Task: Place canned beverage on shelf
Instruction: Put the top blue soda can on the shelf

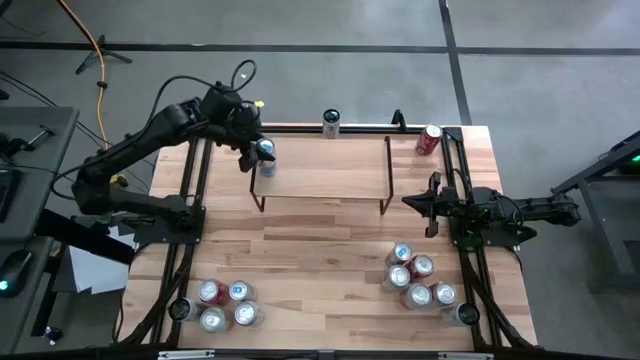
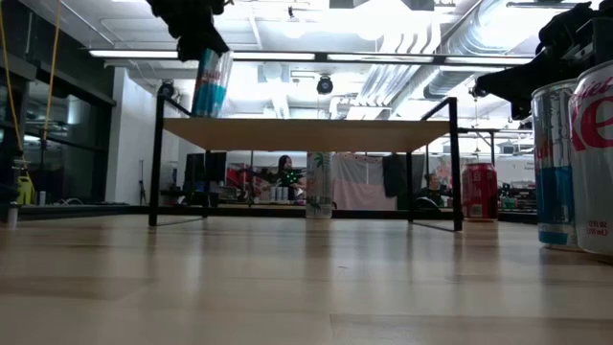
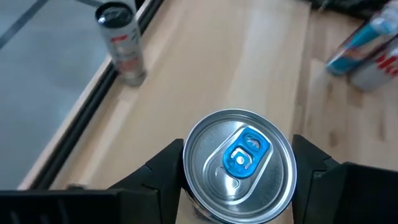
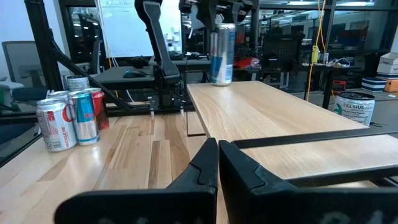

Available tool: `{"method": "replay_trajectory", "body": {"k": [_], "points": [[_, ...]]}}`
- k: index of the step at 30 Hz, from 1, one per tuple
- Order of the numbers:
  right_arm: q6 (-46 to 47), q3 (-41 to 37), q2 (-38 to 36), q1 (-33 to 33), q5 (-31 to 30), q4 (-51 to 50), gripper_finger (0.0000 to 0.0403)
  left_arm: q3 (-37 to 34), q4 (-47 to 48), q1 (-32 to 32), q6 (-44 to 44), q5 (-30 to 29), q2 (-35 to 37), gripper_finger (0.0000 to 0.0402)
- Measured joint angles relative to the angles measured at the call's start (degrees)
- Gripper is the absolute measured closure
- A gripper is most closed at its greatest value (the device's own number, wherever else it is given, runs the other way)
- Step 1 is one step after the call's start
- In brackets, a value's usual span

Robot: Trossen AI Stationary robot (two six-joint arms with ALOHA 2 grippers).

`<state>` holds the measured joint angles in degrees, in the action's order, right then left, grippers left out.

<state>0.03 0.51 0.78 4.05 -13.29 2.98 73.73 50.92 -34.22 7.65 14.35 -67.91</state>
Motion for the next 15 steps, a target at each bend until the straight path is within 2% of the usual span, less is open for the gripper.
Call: {"method": "replay_trajectory", "body": {"k": [4, 9, 15], "points": [[0.0, 0.0, 0.0, 0.0, 0.0, 0.0, 0.0402, 0.02, -1.43, 3.39, -3.85, -0.35, 0.48, 0.0246], [0.0, 0.0, 0.0, 0.0, 0.0, 0.0, 0.0402, 0.02, -0.09, 7.49, -8.35, -4.9, 0.52, 0.0246], [0.0, 0.0, 0.0, 0.0, 0.0, 0.0, 0.0402, 0.02, -0.53, 12.29, -11.92, -15.2, 2.95, 0.0246]]}}
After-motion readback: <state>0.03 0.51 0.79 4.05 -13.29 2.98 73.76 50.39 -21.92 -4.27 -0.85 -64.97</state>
